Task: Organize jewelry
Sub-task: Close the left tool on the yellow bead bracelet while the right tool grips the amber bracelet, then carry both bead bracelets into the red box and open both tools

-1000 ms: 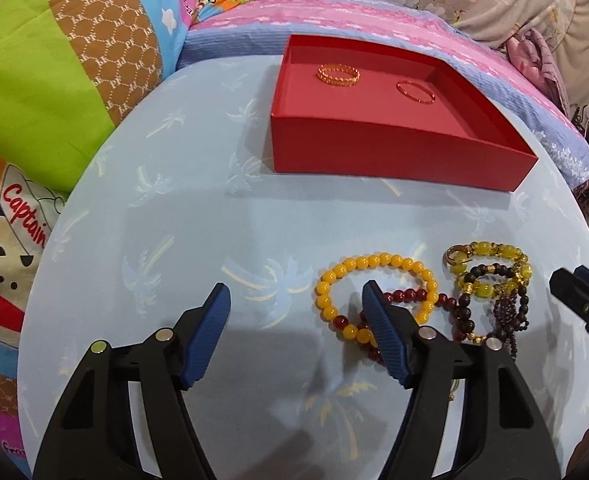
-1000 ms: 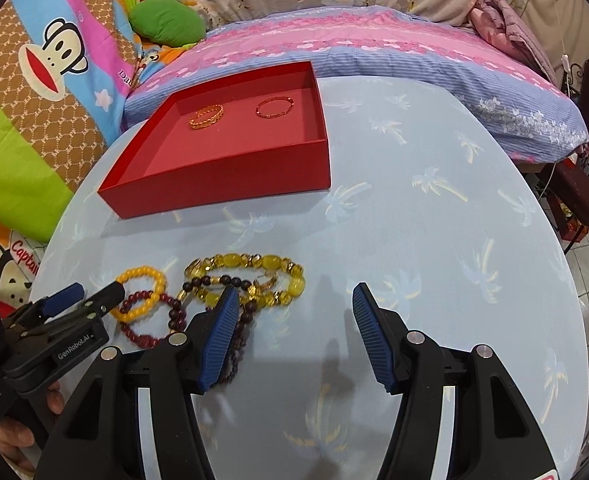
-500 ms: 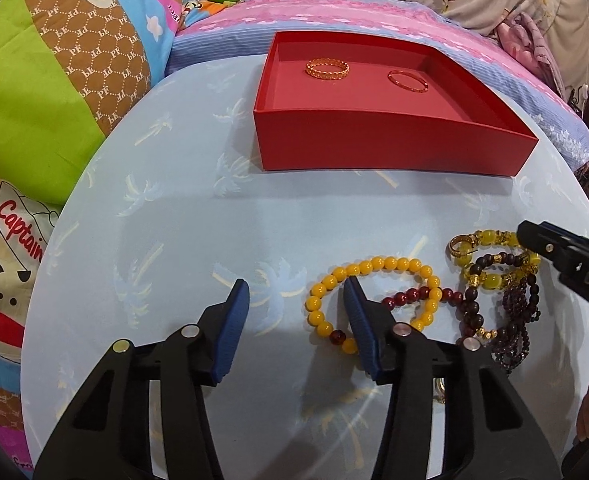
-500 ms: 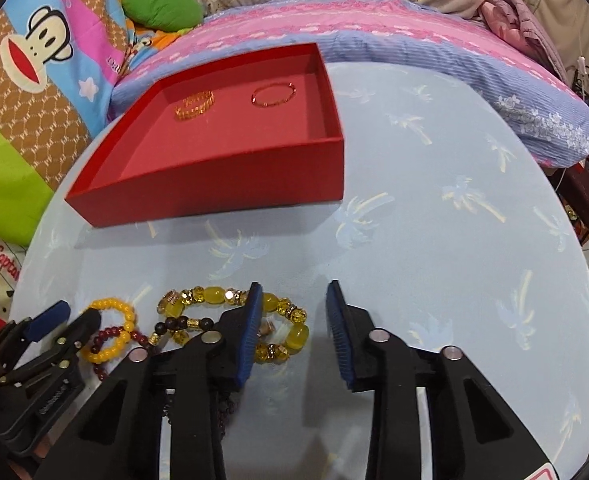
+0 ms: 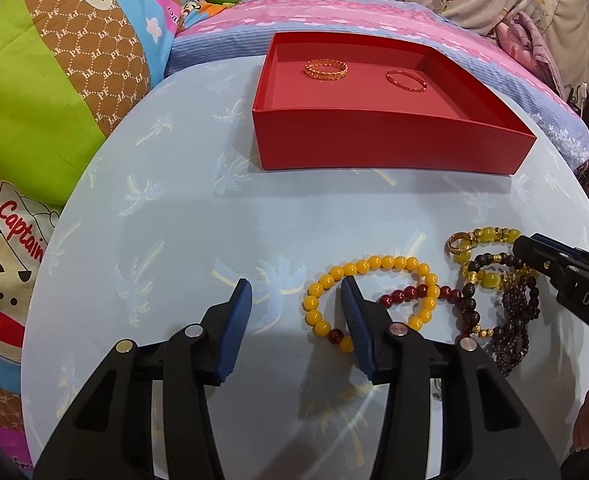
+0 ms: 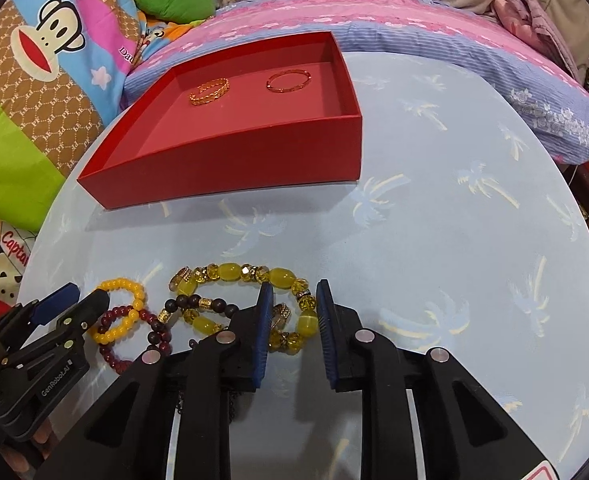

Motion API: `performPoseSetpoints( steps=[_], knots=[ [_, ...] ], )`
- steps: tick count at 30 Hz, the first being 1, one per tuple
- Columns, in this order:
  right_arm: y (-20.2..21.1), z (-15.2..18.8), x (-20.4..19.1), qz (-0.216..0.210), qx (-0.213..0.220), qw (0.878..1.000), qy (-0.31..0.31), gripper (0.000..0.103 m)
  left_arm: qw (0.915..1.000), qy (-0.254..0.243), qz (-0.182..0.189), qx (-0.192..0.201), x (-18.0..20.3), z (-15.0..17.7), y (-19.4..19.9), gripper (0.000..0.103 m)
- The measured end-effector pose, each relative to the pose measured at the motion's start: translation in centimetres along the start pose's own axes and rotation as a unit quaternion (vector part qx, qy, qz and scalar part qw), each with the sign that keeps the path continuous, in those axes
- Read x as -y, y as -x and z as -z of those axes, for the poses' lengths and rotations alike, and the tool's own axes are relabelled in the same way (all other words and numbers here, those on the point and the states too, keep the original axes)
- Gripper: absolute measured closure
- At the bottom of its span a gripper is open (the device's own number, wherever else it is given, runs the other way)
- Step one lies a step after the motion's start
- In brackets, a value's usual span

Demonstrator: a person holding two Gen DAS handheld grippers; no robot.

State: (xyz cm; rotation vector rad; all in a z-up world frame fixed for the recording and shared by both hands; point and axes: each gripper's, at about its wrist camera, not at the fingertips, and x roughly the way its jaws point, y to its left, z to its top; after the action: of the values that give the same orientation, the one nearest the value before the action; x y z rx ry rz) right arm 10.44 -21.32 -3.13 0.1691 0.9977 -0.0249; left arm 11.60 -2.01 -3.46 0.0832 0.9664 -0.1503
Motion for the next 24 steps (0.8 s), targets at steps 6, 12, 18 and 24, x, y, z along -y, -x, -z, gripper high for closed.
performPoseSetpoints(
  steps=[6,12,18,24],
  knots=[
    [0.5,0.8,0.1,0.007,0.002,1.000,0.006,0.093,0.9999,-0.007,0.010,0.003,0.1,0.1,0.3,0.087],
    [2.3,1.4,1.0,-0.004,0.011,1.000,-0.017,0.094,0.9990,0.015,0.040,-0.009,-0.7,0.3,0.7,0.096],
    [5.5,0.9,0.9,-0.015,0.039,0.999,-0.021,0.094,0.9981,0.027,0.054,-0.011,-1.1,0.6,1.9,0.096],
    [8.1,0.1,0.4,-0.026,0.065,0.997,-0.019,0.094,0.9972,0.030,0.069,0.003,-1.3,-0.1,4.1,0.096]
  ],
)
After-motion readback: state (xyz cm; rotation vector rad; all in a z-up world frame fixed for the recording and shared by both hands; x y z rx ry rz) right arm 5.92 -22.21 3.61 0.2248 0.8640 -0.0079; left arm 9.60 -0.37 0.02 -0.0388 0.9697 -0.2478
